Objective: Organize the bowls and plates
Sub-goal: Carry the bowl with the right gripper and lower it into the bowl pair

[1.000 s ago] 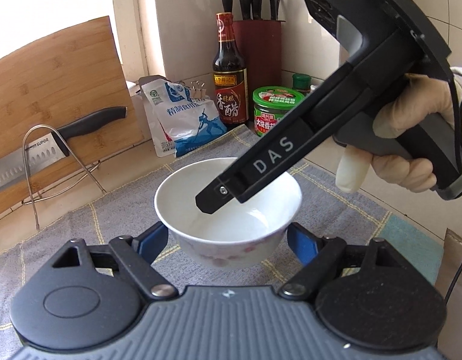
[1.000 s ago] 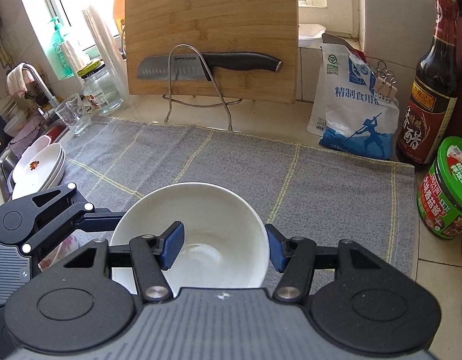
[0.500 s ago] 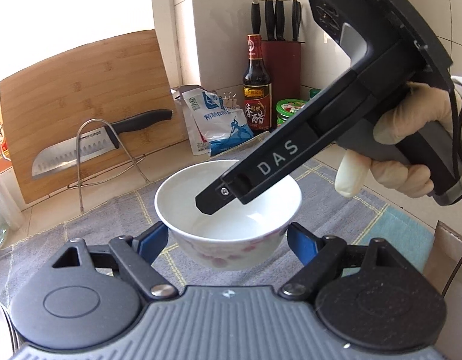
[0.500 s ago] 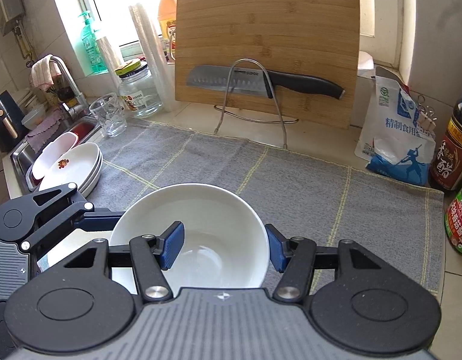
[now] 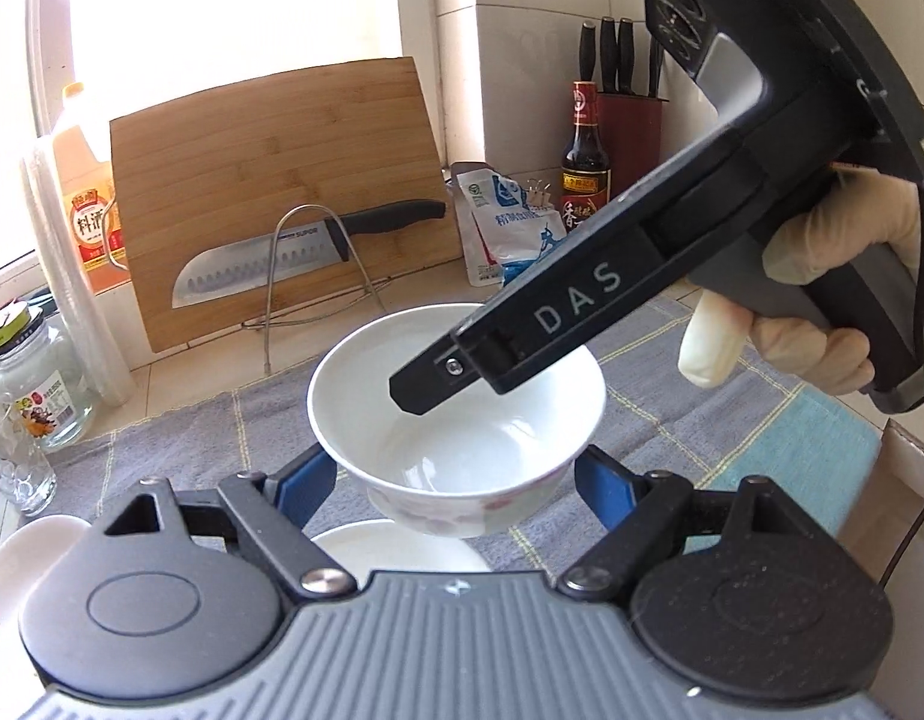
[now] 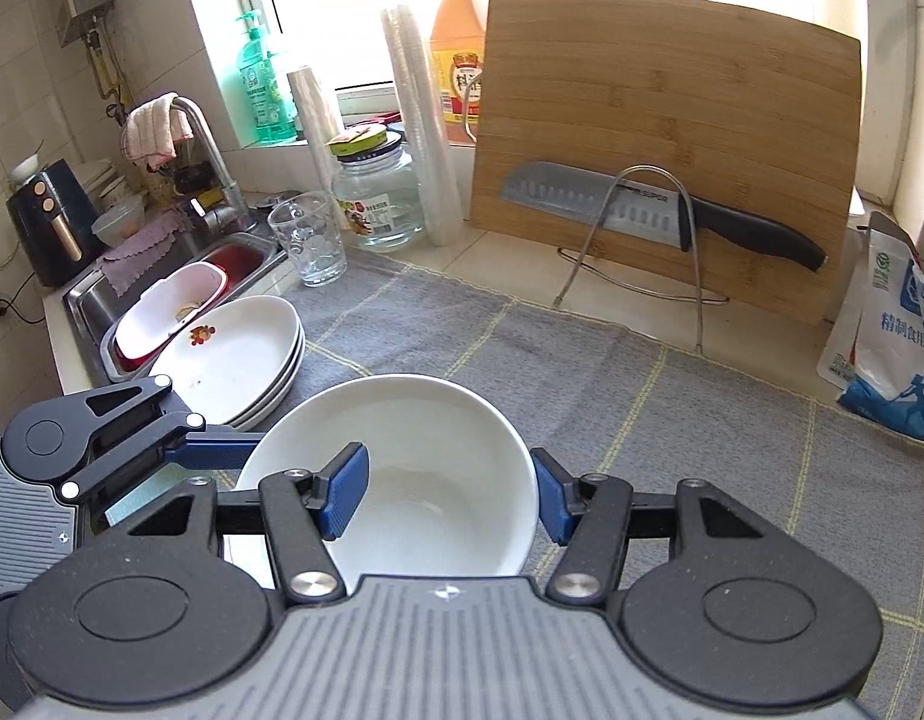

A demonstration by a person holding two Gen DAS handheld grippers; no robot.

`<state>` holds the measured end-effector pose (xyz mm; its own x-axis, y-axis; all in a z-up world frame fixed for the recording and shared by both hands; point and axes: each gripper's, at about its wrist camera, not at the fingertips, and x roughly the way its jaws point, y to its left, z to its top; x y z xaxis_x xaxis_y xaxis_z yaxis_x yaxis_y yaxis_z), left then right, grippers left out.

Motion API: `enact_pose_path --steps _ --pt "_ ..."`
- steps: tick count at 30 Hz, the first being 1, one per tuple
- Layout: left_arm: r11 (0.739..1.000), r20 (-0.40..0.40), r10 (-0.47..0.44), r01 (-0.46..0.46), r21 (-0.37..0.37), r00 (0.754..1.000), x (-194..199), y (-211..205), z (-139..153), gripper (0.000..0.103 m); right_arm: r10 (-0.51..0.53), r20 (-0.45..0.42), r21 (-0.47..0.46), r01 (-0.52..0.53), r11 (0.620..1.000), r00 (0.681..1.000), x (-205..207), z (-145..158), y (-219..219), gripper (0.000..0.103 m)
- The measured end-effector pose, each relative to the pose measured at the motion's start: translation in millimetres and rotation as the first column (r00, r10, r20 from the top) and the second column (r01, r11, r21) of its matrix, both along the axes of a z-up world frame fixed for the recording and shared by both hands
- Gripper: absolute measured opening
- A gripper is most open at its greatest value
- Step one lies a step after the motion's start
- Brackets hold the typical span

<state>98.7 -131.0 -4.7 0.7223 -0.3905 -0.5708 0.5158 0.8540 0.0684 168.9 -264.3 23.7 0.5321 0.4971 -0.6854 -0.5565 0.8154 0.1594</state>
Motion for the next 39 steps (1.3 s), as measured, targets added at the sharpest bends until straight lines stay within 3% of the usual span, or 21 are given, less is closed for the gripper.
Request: enact_pose_path --steps 15,23,39 --pt "0.999 -0.071 0.037 -0.037 -0.007 0.997 -14.4 48.4 -7.6 0.086 0.046 -0.036 0.019 -0.045 0.999 0.998 -9.7 -16.4 54.3 0.063" --pt "0.999 -0.142 0.030 -0.033 -0.025 0.989 -15.0 58.8 -20.3 0.086 0.036 -0.074 0.010 -0.035 0.999 0.997 -14.3 -30.8 65.0 0.063" --pt "1.000 -0.186 0.016 -0.020 -0.020 0.982 -12.1 59.1 -30.5 0.086 0.022 -0.103 0.017 -0.020 1.000 0.994 -13.7 -41.6 66.2 0.063"
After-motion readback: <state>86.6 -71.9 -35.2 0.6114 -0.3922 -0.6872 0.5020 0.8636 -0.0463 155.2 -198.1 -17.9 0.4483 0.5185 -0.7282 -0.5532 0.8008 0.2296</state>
